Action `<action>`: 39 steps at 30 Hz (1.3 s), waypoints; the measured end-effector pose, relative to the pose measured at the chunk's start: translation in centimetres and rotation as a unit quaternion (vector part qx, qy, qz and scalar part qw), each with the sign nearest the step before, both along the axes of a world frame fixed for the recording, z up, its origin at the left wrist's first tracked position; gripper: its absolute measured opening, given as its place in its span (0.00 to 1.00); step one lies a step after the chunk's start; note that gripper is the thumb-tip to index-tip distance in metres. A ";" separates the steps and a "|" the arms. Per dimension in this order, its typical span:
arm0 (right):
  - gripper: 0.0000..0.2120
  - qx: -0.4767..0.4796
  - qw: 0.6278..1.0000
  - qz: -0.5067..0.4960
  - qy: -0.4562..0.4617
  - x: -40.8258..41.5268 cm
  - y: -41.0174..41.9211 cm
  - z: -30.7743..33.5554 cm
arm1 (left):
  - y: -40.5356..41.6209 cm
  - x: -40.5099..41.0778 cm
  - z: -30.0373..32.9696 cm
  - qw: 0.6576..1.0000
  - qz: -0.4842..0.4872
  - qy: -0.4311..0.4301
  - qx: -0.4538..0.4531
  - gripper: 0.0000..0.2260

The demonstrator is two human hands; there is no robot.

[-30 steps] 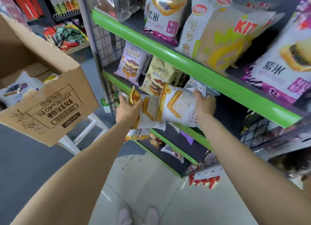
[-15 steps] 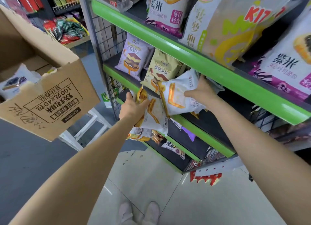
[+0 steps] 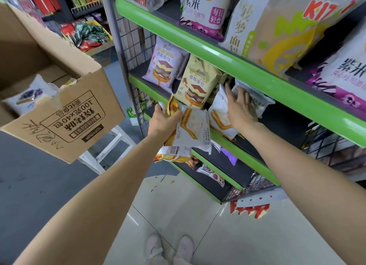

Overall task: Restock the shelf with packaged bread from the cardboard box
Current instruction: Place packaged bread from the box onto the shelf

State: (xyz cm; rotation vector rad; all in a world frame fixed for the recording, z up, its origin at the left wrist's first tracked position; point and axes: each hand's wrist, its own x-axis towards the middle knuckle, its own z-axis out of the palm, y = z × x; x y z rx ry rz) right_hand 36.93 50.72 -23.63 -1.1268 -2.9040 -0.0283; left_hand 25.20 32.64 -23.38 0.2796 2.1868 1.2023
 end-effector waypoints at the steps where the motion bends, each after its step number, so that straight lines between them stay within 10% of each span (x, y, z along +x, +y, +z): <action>1: 0.39 0.014 0.999 0.020 0.046 0.3 -0.5 -0.1 | 0.0 0.0 0.1 1.000 0.005 -0.012 0.012 0.37; 4: 0.32 -0.030 0.975 0.032 0.220 1.5 -3.6 -0.1 | -0.2 -0.3 0.0 0.996 0.018 -0.065 0.053 0.22; 6: 0.29 -0.239 0.930 -0.049 0.276 2.0 -6.1 0.5 | -0.3 -0.2 0.1 0.991 0.025 -0.095 0.092 0.12; 9: 0.32 -0.569 0.741 -0.190 0.302 2.1 -8.1 1.1 | -0.2 0.3 0.2 0.980 0.025 -0.137 0.140 0.12; 16: 0.11 -0.649 0.644 -0.147 0.377 4.8 -8.5 1.6 | 0.5 1.3 0.3 0.971 -0.021 -0.183 0.154 0.25; 23: 0.20 -0.398 0.767 -0.260 0.432 7.8 -7.2 3.3 | 1.7 3.4 1.2 0.995 -0.087 -0.042 0.036 0.56; 31: 0.19 -0.021 0.927 -0.329 0.179 12.0 -5.1 4.3 | 5.3 6.3 2.3 0.983 -0.174 0.063 -0.012 0.37; 39: 0.15 0.146 0.945 -0.290 0.036 12.5 0.5 2.0 | 11.2 9.5 0.1 0.961 -0.236 0.128 0.065 0.42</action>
